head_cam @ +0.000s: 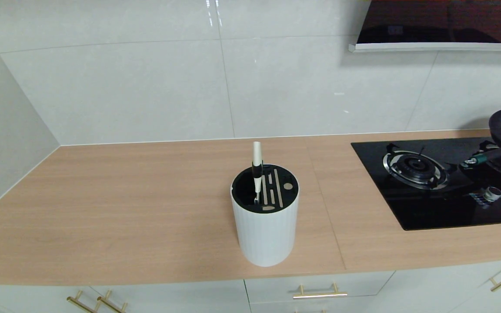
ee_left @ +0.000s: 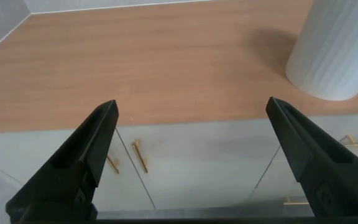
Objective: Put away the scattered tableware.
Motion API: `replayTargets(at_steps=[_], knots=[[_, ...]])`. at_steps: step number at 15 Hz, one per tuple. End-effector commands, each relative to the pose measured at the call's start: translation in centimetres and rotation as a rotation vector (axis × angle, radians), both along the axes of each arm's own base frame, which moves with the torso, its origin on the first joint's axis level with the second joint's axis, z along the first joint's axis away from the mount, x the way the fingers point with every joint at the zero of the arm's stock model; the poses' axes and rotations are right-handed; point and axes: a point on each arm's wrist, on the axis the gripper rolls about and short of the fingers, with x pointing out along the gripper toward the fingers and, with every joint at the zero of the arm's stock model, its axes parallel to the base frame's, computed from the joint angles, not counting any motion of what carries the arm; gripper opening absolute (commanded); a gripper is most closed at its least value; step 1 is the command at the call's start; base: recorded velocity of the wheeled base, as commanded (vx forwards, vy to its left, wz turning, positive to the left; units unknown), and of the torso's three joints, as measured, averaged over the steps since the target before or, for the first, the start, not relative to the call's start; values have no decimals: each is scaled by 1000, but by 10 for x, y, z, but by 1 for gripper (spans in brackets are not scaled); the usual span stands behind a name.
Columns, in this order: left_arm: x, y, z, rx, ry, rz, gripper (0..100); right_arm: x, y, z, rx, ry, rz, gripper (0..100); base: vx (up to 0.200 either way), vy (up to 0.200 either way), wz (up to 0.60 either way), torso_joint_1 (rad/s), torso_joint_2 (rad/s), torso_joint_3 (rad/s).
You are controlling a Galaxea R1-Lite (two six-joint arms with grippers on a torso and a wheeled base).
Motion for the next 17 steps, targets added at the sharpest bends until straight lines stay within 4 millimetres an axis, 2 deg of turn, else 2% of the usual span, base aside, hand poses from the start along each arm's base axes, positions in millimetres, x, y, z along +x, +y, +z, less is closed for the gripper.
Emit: replayTargets(at_steps=[1,4,6,8,9,10,17], knots=[[0,0,0,-18,0,3,100,0,0,0,-15,-4,13,100,0,0,0,0,0,0],[0,0,0,-41,-3,3,100,0,1,1,-17,-7,25,100,0,0,0,0,0,0],[0,0,0,-41,-3,5,100,0,-1,1,-33,-7,-28,100,0,0,0,0,0,0],[0,0,0,-41,-3,1,100,5,-1,2,-38,54,-10,100,0,0,0,0,0,0],[0,0,0,-41,-3,5,100,3,0,1,31,39,16,100,0,0,0,0,0,0],[0,0,0,-41,-2,5,100,0,2,-6,31,54,88,100,0,0,0,0,0,0],[0,0,0,-41,-3,5,100,0,2,-4,33,40,91,100,0,0,0,0,0,0]])
